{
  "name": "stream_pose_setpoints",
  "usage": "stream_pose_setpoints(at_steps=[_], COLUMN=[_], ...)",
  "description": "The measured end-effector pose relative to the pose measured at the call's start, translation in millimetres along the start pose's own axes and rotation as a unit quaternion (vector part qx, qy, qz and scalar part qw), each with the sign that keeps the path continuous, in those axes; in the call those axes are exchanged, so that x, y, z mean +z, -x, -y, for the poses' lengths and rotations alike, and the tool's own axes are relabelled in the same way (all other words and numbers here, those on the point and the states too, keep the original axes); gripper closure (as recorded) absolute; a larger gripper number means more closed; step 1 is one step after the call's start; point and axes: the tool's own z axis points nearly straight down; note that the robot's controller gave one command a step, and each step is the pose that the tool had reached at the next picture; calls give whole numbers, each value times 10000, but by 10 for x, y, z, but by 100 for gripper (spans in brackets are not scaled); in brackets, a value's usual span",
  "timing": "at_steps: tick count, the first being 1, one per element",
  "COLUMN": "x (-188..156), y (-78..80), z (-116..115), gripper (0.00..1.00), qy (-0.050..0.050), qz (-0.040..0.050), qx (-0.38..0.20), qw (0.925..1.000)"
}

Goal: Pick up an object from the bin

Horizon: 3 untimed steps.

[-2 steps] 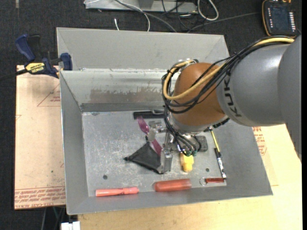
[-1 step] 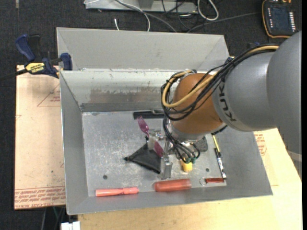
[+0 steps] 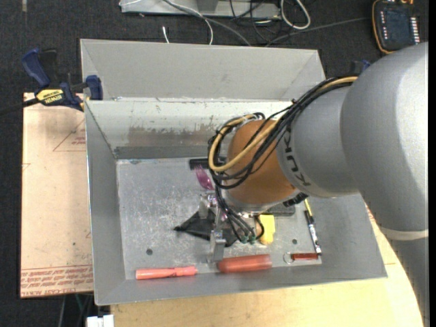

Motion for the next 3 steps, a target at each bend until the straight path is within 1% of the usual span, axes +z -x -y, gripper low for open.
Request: stream_pose_setpoints(at_steps=[1, 2, 3], x=[-9, -9, -221], y=[28, 28, 1], z=[-13, -13, -9], gripper=[100, 100, 100], qy=[0, 1, -5], qz=[-62, -62, -108], qx=[-15, -13, -13], qw=[10000, 10000, 9999])
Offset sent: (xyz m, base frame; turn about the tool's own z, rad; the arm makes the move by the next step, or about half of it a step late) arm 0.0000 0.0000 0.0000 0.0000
